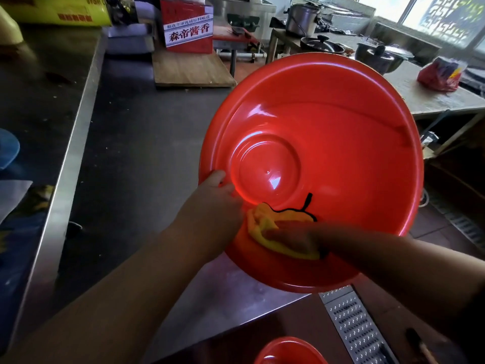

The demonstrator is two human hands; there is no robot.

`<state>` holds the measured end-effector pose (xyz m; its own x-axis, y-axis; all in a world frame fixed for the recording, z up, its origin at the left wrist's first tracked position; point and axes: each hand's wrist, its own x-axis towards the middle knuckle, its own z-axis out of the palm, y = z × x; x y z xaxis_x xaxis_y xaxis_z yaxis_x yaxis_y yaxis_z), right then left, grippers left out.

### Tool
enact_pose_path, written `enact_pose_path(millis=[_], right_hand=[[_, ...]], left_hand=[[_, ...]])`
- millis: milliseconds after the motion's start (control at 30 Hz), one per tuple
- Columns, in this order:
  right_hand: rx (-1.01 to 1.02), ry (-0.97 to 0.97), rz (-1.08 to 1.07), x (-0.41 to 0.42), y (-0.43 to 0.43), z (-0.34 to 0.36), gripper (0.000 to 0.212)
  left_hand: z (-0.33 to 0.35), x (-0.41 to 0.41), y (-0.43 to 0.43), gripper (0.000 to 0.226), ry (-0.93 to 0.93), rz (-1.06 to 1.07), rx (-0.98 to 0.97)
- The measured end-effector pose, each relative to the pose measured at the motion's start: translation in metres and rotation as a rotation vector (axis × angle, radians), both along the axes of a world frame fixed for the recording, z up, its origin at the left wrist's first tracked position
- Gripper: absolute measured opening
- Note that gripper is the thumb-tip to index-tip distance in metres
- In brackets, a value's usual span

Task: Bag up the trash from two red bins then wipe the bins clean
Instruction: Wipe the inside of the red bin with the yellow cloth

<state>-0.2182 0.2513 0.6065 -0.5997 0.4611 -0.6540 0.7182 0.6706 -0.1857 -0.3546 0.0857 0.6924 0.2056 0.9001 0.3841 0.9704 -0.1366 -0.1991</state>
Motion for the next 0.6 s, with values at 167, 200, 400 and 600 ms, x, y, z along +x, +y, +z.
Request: enact_pose_path(millis=[167, 200, 400, 600], right_hand=[[0.304, 0.035, 0.104, -0.027, 0.016, -0.006, 0.051], [0.326, 0.033, 0.134, -0.029, 0.014, -0.001, 0.049], [0.149, 0.074, 0.106, -0.012, 0.006, 0.010, 0.068], [-0.036, 0.069, 0.322, 0.047, -0.034, 0.077, 0.075]], left_hand=[[-0.002, 0.001, 0.001, 0.043, 0.005, 0.016, 0.002], [-0.002, -0.001, 0.001, 0.043, 0.009, 0.021, -0.005], [-0.003, -0.010, 0.000, 0.042, 0.043, 0.060, -0.041], [0.003, -0.013, 0.001, 0.014, 0.147, 0.073, -0.159]])
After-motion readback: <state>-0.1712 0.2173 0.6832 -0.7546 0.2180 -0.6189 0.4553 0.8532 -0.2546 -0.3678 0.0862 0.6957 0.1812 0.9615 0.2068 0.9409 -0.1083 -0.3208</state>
